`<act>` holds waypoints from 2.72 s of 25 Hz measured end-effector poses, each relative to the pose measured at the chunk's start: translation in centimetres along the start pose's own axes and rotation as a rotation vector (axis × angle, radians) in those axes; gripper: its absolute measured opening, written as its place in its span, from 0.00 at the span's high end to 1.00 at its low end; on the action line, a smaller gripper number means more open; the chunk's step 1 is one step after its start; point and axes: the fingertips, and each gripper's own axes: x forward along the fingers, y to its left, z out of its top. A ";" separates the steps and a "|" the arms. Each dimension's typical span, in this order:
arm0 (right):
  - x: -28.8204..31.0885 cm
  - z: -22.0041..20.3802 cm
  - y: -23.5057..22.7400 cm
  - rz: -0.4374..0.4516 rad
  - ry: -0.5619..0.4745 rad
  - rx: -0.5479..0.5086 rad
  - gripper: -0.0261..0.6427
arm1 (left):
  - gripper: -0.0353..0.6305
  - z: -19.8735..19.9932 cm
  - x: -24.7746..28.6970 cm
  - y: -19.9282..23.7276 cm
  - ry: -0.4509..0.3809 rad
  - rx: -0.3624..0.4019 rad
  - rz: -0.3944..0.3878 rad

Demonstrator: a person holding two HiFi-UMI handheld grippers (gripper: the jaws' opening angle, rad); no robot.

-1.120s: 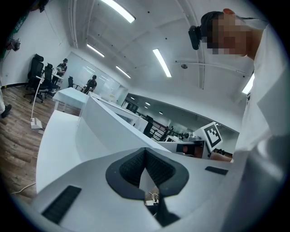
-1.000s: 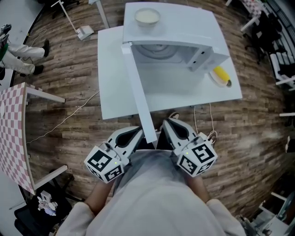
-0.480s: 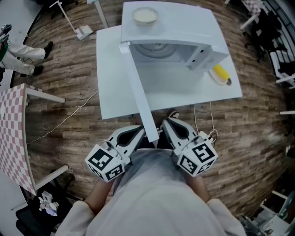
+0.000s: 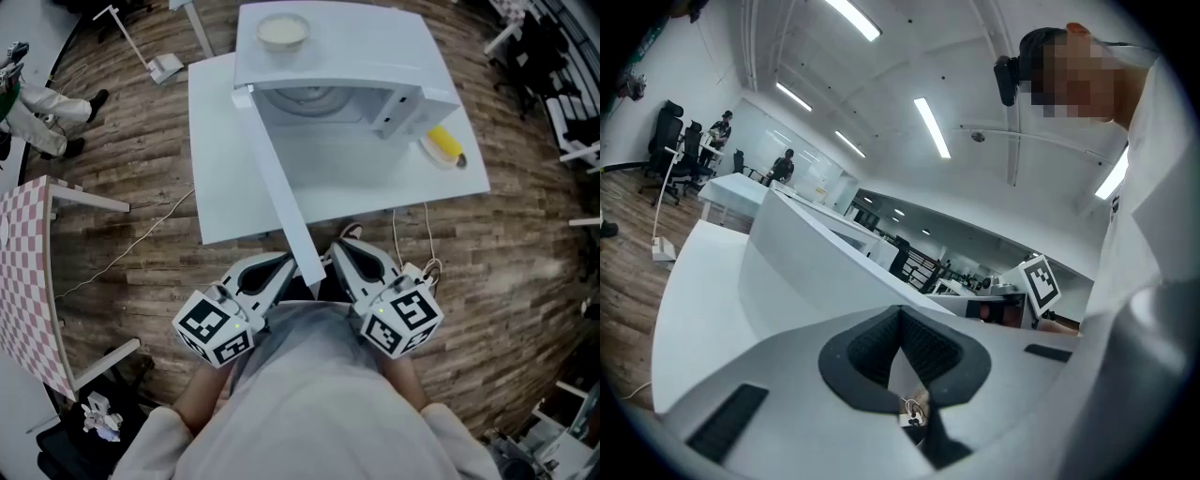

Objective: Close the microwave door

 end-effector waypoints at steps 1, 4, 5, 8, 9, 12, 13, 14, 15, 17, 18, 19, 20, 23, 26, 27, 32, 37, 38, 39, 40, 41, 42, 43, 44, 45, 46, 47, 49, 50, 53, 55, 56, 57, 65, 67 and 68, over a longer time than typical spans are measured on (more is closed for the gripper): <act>-0.1 0.0 -0.1 0.000 -0.001 0.000 0.93 | 0.92 0.0 0.1 0.0 -0.001 -0.006 -0.001; -0.2 0.0 -0.3 -0.002 -0.002 -0.005 0.93 | 0.92 0.0 0.3 0.2 0.001 -0.023 -0.001; -0.2 0.0 -0.4 -0.002 -0.002 -0.006 0.93 | 0.92 0.0 0.4 0.2 0.002 -0.024 -0.002; -0.4 0.2 -0.7 -0.002 -0.005 -0.003 0.93 | 0.92 0.0 0.9 0.1 0.009 -0.020 -0.006; -0.5 0.2 -0.9 -0.003 -0.006 -0.001 0.93 | 0.92 0.0 1.1 0.1 0.011 -0.019 -0.008; -0.7 0.4 -1.4 -0.006 -0.012 0.006 0.93 | 0.92 0.1 1.7 -0.1 0.018 -0.010 -0.017; -0.8 0.5 -1.5 -0.007 -0.013 0.008 0.93 | 0.92 0.1 1.9 -0.2 0.021 -0.008 -0.017; -0.9 0.5 -1.7 -0.008 -0.014 0.010 0.93 | 0.92 0.1 2.1 -0.3 0.025 -0.006 -0.016; -0.9 0.5 -1.8 -0.010 -0.014 0.011 0.93 | 0.92 0.1 2.3 -0.3 0.028 -0.004 -0.014; -1.1 0.5 -2.1 -0.013 -0.014 0.014 0.93 | 0.92 0.2 2.8 -0.5 0.031 -0.004 -0.018; -1.2 0.5 -2.3 -0.014 -0.015 0.016 0.93 | 0.92 0.2 3.0 -0.6 0.032 -0.006 -0.023; -1.2 0.5 -2.5 -0.015 -0.015 0.018 0.93 | 0.92 0.2 3.2 -0.6 0.033 -0.008 -0.028; -1.3 0.5 -2.7 -0.016 -0.015 0.020 0.93 | 0.92 0.2 3.5 -0.7 0.034 -0.008 -0.031; -1.5 0.6 -3.4 -0.022 -0.017 0.027 0.93 | 0.92 0.2 4.2 -0.8 0.039 -0.006 -0.042; -1.7 0.8 -4.0 -0.032 -0.019 0.027 0.93 | 0.92 0.3 4.8 -0.9 0.046 -0.017 -0.044; -1.7 0.8 -4.2 -0.036 -0.017 0.024 0.93 | 0.92 0.3 5.0 -1.0 0.049 -0.015 -0.043; -2.0 1.0 -5.1 -0.048 -0.019 0.025 0.93 | 0.92 0.4 6.0 -1.3 0.059 0.003 -0.057; -2.5 1.2 -5.9 -0.058 -0.029 0.032 0.93 | 0.92 0.6 6.9 -1.5 0.059 -0.004 -0.067; -2.6 1.2 -6.0 -0.060 -0.031 0.032 0.93 | 0.92 0.6 7.0 -1.5 0.058 -0.006 -0.068; -2.6 1.3 -6.1 -0.062 -0.032 0.033 0.93 | 0.92 0.6 7.1 -1.6 0.058 -0.007 -0.068; -2.7 1.3 -6.2 -0.065 -0.035 0.034 0.93 | 0.92 0.7 7.2 -1.6 0.059 -0.009 -0.069; -2.8 1.3 -6.3 -0.068 -0.038 0.036 0.93 | 0.92 0.7 7.4 -1.6 0.059 -0.013 -0.072; -2.9 1.4 -6.5 -0.072 -0.040 0.038 0.93 | 0.92 0.8 7.5 -1.6 0.058 -0.020 -0.076; -3.1 1.4 -6.6 -0.076 -0.043 0.040 0.93 | 0.92 0.9 7.7 -1.7 0.055 -0.025 -0.080; -3.2 1.5 -6.8 -0.079 -0.045 0.043 0.93 | 0.92 1.0 7.9 -1.7 0.053 -0.030 -0.084; -3.3 1.5 -7.0 -0.083 -0.046 0.046 0.93 | 0.92 1.1 8.1 -1.8 0.051 -0.033 -0.089; -3.4 1.5 -7.2 -0.087 -0.048 0.048 0.93 | 0.92 1.1 8.2 -1.8 0.051 -0.036 -0.093; -3.5 1.5 -7.3 -0.090 -0.050 0.051 0.93 | 0.92 1.1 8.4 -1.8 0.052 -0.037 -0.096; -3.5 1.6 -7.5 -0.094 -0.055 0.054 0.93 | 0.92 1.1 8.7 -1.8 0.054 -0.035 -0.100; -3.6 1.8 -7.6 -0.095 -0.059 0.053 0.93 | 0.92 1.1 8.8 -1.8 0.055 -0.033 -0.101; -3.7 2.2 -7.8 -0.100 -0.068 0.050 0.93 | 0.92 1.3 9.3 -1.8 0.058 -0.029 -0.107; -3.8 2.4 -8.0 -0.105 -0.071 0.052 0.93 | 0.92 1.4 9.5 -1.9 0.060 -0.028 -0.111; -3.8 2.5 -8.1 -0.108 -0.074 0.053 0.93 | 0.92 1.5 9.7 -1.9 0.060 -0.028 -0.114; -3.9 2.6 -8.2 -0.111 -0.077 0.054 0.93 | 0.92 1.5 9.8 -1.9 0.059 -0.028 -0.116; -4.1 2.8 -9.3 -0.140 -0.101 0.071 0.93 | 0.92 1.9 11.1 -1.7 0.059 -0.035 -0.147; -4.2 2.9 -9.6 -0.147 -0.107 0.079 0.93 | 0.92 2.0 11.5 -1.7 0.064 -0.031 -0.155; -4.3 3.0 -9.7 -0.150 -0.110 0.085 0.93 | 0.92 2.0 11.7 -1.7 0.066 -0.029 -0.159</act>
